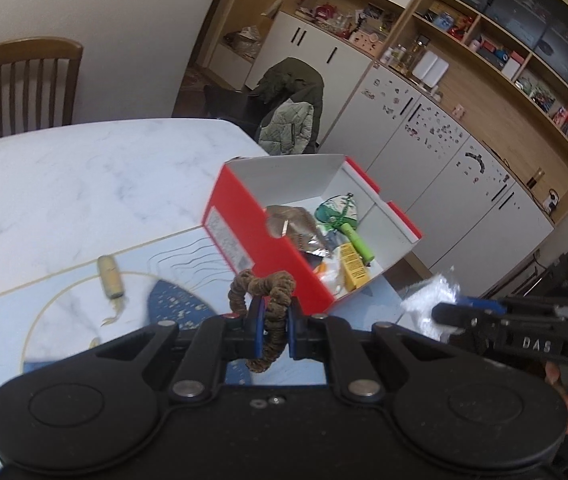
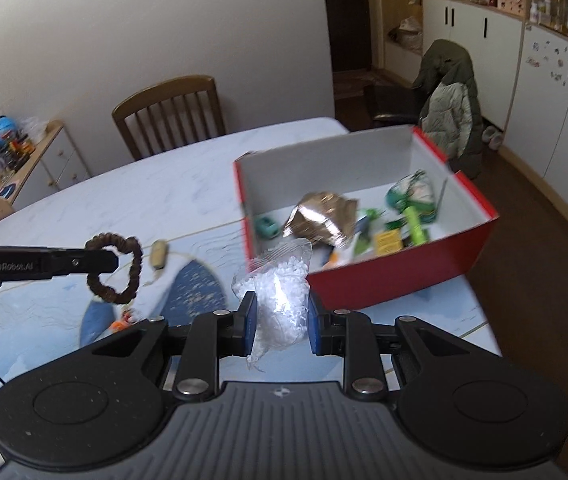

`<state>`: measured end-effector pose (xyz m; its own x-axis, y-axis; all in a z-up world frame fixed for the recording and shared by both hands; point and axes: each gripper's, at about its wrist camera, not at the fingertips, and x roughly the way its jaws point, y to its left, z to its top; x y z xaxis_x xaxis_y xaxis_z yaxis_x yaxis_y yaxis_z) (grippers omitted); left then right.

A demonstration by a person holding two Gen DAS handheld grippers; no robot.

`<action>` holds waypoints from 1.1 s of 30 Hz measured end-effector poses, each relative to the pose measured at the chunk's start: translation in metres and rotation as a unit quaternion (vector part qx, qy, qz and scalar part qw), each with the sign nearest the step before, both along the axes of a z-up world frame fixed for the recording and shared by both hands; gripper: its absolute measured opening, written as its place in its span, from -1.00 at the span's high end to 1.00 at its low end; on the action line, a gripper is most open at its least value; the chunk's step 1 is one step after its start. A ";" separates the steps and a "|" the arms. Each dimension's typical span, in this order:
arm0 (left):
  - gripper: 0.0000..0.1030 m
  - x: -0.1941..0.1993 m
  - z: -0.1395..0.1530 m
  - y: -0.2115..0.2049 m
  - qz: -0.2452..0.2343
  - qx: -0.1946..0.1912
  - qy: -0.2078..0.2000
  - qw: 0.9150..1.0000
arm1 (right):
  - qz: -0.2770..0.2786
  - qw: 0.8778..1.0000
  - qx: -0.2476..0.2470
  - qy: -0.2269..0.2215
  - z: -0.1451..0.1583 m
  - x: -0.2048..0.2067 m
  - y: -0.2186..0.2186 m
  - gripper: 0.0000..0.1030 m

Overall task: Organize objects
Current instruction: 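Carry the bead string and white bag over the red shoebox and lower them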

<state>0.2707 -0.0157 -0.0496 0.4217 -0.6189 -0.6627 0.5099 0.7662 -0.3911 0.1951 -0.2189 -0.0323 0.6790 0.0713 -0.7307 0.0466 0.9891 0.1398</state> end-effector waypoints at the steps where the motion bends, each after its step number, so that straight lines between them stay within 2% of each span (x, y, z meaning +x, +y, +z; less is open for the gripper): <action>1: 0.83 0.000 0.002 -0.006 -0.002 0.003 -0.002 1.000 | -0.001 1.000 -0.002 -0.001 0.001 0.003 -0.006 0.53; 9: 0.83 0.010 0.011 -0.064 -0.008 0.023 -0.014 1.000 | 0.008 1.000 -0.008 -0.009 -0.002 0.033 -0.055 0.53; 16: 0.83 0.024 0.006 -0.116 -0.002 0.043 -0.008 0.999 | 0.020 1.000 -0.012 -0.008 -0.011 0.068 -0.096 0.53; 24: 0.83 0.038 -0.009 -0.160 0.011 0.078 -0.007 0.997 | 0.031 0.999 -0.011 0.003 -0.031 0.105 -0.132 0.53; 33: 0.83 0.052 -0.039 -0.196 0.021 0.127 0.008 0.992 | 0.059 0.998 -0.017 0.024 -0.063 0.137 -0.145 0.53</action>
